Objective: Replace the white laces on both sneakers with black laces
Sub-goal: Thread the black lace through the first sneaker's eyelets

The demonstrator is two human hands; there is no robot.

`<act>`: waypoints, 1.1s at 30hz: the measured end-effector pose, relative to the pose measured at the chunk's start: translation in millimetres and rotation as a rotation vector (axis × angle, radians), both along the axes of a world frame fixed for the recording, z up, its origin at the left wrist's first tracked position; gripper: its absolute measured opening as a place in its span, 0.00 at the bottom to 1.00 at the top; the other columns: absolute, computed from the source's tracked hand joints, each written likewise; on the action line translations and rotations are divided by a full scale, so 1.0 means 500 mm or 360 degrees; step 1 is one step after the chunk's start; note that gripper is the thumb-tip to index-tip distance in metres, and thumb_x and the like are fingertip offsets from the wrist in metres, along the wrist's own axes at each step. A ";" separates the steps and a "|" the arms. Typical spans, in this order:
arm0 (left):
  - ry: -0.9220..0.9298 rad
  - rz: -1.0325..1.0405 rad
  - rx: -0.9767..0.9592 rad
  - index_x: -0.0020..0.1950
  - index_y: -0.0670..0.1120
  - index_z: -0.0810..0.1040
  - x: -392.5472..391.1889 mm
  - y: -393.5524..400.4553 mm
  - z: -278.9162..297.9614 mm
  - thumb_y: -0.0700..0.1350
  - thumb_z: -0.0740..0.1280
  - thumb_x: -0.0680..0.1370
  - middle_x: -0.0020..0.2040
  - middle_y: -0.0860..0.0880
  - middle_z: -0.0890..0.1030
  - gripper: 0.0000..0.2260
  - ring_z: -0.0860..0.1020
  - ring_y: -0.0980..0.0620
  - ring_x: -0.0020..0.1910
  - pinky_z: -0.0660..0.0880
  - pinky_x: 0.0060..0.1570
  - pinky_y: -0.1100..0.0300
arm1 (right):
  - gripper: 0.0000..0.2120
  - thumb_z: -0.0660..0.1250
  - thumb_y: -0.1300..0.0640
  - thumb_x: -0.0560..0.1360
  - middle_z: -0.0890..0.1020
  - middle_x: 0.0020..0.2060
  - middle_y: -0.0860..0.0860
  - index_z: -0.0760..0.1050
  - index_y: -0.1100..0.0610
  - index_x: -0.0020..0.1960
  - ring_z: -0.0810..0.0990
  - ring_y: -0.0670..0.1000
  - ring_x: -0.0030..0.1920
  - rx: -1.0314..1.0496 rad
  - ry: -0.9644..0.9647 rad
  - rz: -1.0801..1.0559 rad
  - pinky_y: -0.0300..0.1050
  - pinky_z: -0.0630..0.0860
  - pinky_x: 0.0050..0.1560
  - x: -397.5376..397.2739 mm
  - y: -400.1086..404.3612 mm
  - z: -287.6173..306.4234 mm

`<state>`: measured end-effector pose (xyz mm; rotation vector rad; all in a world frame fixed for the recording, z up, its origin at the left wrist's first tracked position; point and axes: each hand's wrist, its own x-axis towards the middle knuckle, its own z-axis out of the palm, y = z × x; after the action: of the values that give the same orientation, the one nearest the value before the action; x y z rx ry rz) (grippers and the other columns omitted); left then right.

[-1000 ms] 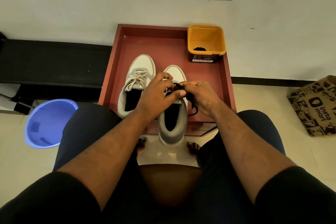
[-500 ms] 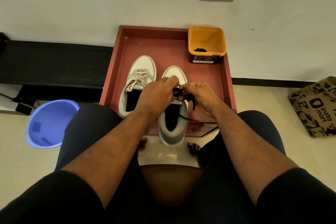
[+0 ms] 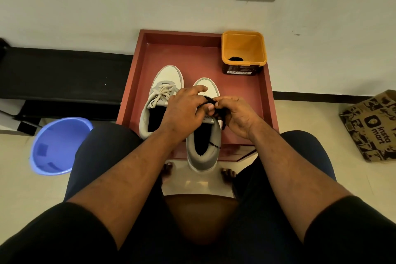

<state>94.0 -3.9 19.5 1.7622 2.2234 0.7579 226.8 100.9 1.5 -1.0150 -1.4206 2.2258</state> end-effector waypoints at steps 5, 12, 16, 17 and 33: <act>0.0118 0.0069 0.0134 0.43 0.40 0.82 -0.032 -0.004 0.003 0.48 0.65 0.78 0.60 0.46 0.80 0.12 0.77 0.44 0.56 0.73 0.56 0.48 | 0.14 0.57 0.67 0.77 0.82 0.43 0.62 0.81 0.65 0.51 0.77 0.53 0.41 0.0104 -0.0007 -0.0079 0.41 0.74 0.40 0.005 0.005 0.016; -0.0358 0.0246 -0.0039 0.43 0.43 0.84 -0.087 -0.023 0.022 0.44 0.73 0.74 0.55 0.54 0.75 0.05 0.74 0.58 0.54 0.65 0.48 0.77 | 0.07 0.71 0.63 0.74 0.85 0.35 0.47 0.83 0.52 0.44 0.78 0.42 0.35 0.0653 -0.0482 -0.0039 0.38 0.77 0.40 0.019 0.013 0.010; -0.0606 0.0509 -0.0232 0.38 0.39 0.83 -0.084 -0.035 0.034 0.39 0.72 0.74 0.37 0.46 0.80 0.06 0.76 0.51 0.34 0.74 0.36 0.61 | 0.04 0.70 0.59 0.76 0.83 0.35 0.46 0.84 0.55 0.47 0.78 0.38 0.33 0.1014 -0.0715 -0.0061 0.32 0.75 0.39 0.027 0.017 0.005; -0.0761 0.0641 -0.0258 0.37 0.39 0.82 -0.079 -0.035 0.032 0.39 0.72 0.74 0.31 0.45 0.78 0.07 0.74 0.50 0.27 0.72 0.29 0.61 | 0.05 0.69 0.58 0.77 0.82 0.35 0.45 0.84 0.56 0.48 0.78 0.39 0.34 0.1182 -0.0800 0.0003 0.32 0.74 0.38 0.028 0.015 0.004; -0.0399 0.0885 -0.0570 0.35 0.44 0.77 -0.056 -0.073 0.019 0.52 0.66 0.76 0.33 0.46 0.79 0.14 0.80 0.47 0.32 0.78 0.33 0.56 | 0.11 0.61 0.53 0.81 0.79 0.44 0.52 0.77 0.60 0.51 0.77 0.52 0.45 0.1467 -0.1043 0.0128 0.35 0.70 0.41 0.052 -0.014 -0.022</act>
<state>66.0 -40.6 29.2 0.8434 2.4892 0.5793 252.7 94.0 -9.4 -1.3379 -2.4191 0.9893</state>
